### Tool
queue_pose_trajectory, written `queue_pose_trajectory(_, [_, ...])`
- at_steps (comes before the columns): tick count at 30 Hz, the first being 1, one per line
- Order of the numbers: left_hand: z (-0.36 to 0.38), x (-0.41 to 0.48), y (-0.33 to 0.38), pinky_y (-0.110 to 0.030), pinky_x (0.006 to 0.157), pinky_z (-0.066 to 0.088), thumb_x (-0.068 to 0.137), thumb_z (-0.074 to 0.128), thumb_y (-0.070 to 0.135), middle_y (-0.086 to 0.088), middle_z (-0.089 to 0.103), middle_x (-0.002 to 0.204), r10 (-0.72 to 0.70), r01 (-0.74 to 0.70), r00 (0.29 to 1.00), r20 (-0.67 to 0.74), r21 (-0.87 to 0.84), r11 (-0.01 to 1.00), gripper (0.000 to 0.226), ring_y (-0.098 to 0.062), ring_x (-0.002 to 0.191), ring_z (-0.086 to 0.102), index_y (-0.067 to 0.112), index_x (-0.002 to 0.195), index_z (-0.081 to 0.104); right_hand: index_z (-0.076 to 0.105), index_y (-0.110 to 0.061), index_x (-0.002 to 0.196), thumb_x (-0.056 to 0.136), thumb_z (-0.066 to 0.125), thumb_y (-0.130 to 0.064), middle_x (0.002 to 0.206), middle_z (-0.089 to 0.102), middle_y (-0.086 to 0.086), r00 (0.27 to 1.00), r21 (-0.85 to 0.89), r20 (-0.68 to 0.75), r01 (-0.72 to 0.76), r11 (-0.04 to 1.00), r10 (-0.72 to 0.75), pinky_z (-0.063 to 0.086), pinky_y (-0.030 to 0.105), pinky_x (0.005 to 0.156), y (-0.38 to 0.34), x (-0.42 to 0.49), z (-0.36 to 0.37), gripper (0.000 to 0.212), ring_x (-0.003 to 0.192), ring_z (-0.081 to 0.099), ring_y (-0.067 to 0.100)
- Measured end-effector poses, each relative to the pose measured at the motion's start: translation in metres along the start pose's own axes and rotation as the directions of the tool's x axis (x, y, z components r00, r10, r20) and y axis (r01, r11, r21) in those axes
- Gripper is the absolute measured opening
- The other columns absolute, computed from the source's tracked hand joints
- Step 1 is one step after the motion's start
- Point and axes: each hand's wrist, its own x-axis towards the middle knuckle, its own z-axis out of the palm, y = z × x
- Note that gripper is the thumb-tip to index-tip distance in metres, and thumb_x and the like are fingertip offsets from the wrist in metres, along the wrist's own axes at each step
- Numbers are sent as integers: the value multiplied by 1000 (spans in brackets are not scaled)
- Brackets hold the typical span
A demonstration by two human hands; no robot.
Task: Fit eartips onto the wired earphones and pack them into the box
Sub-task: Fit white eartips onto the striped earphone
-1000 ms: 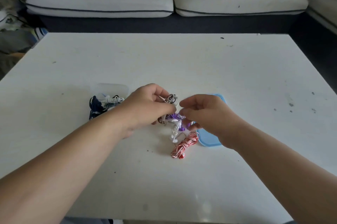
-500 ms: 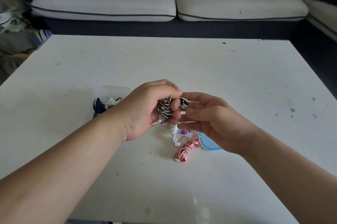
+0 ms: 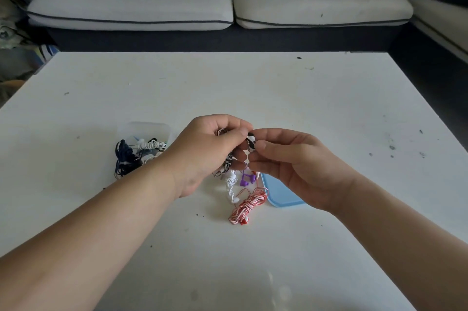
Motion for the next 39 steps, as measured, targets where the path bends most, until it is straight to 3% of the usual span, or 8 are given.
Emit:
queue_pose_trajectory(4, [2, 5, -4, -27, 57, 49, 97, 71, 17, -10, 75, 82, 42, -41, 999, -7, 99, 994, 7, -21, 67, 70, 14, 99, 77, 75, -1, 104, 97, 59, 0, 87, 73, 16, 999, 13, -34, 17, 1000, -16, 63, 32, 78, -3, -4, -1, 17, 82, 71, 26])
queue_pose_trajectory(8, [6, 7, -5, -26, 63, 57, 91, 77, 9, -10, 74, 82, 58, -59, 998, 19, 71, 996, 8, -21, 67, 71, 7, 99, 74, 71, 8, 109, 99, 59, -5, 96, 71, 25, 997, 63, -75, 36, 997, -31, 62, 30, 74, -4, -5, -2, 20, 86, 75, 32])
queue_pose_trajectory(14, [8, 8, -5, -28, 68, 53, 93, 74, 13, -5, 80, 89, -37, 29, 997, 66, 128, 991, 19, -17, 78, 74, 19, 112, 74, 73, 5, 99, 97, 66, -12, 81, 73, 16, 982, -138, -171, 55, 989, -79, 61, 29, 69, -1, -4, -9, 18, 74, 73, 26])
queue_pose_trajectory(17, [12, 7, -6, -22, 64, 58, 94, 71, 4, -7, 80, 84, -74, 72, 996, 51, 37, 997, 14, -16, 73, 76, 11, 105, 77, 74, 2, 97, 95, 69, -13, 77, 70, 14, 967, -240, -222, 72, 968, -127, 58, 28, 64, 3, -3, -10, 16, 67, 69, 24])
queue_pose_trajectory(21, [12, 8, -6, -31, 72, 62, 90, 75, 5, -12, 80, 90, -78, 78, 997, 13, -11, 997, 12, -24, 79, 78, 9, 102, 76, 73, 5, 101, 92, 70, -8, 80, 69, 16, 981, -97, -185, 49, 994, -67, 60, 29, 64, 0, -3, -10, 16, 66, 69, 23])
queue_pose_trajectory(25, [10, 8, -6, -24, 63, 58, 89, 77, 6, -13, 80, 90, -53, 52, 998, -21, -46, 998, 12, -24, 80, 78, 8, 101, 75, 72, 6, 108, 93, 63, 2, 84, 70, 19, 992, 30, -124, 18, 999, -14, 63, 30, 70, -3, -3, -12, 17, 71, 71, 24])
queue_pose_trajectory(30, [7, 12, -10, -36, 90, 60, 88, 78, 7, -8, 81, 96, -11, 10, 1000, -15, -60, 998, 21, -25, 92, 79, 14, 108, 75, 73, 7, 104, 92, 66, 3, 87, 74, 20, 990, 34, -144, 0, 999, 5, 63, 29, 71, -4, -4, -14, 15, 75, 74, 23])
queue_pose_trajectory(39, [15, 9, -10, -22, 73, 58, 94, 74, 10, -5, 80, 91, 68, -67, 997, -38, 23, 997, 10, -13, 81, 77, 16, 102, 75, 74, 2, 95, 92, 71, -7, 86, 75, 17, 981, -120, -189, 26, 992, -49, 60, 27, 66, 1, -3, -14, 9, 75, 70, 21])
